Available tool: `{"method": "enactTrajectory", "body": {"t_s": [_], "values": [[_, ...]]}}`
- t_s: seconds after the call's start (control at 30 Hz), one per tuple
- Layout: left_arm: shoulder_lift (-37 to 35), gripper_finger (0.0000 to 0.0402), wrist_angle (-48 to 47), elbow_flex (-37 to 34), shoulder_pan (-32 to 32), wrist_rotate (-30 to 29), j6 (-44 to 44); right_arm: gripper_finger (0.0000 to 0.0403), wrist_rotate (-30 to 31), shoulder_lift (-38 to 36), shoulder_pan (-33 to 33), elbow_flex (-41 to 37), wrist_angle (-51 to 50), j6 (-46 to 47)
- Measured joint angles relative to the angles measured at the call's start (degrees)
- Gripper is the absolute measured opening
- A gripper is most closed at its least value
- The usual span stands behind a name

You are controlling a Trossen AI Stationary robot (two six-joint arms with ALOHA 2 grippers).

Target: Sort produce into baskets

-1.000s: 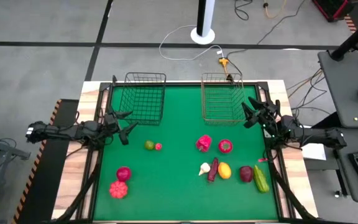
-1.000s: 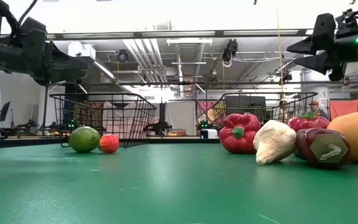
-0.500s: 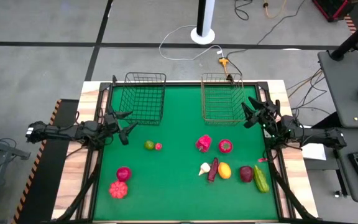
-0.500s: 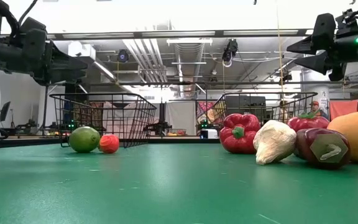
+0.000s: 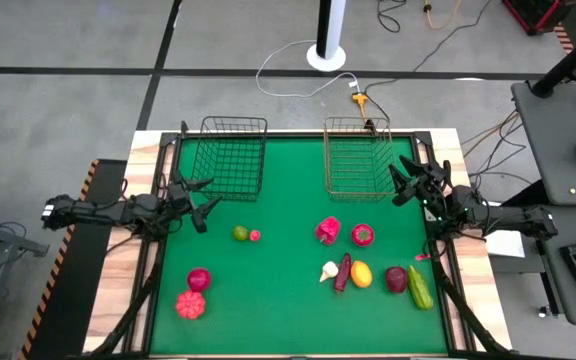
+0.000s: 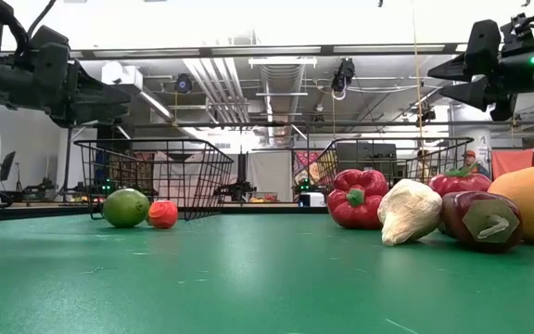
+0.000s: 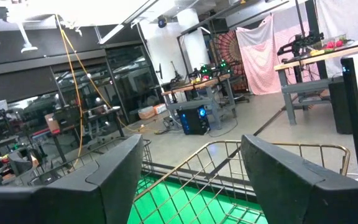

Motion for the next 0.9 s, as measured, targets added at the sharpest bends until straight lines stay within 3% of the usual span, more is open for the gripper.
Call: {"method": "enactTrajectory", "body": {"t_s": [0.9], "values": [[0.0,0.0277,0.0,0.0,0.0,0.0,0.0,0.0266,0.0,0.0,0.0,0.0,0.0,0.0]]}}
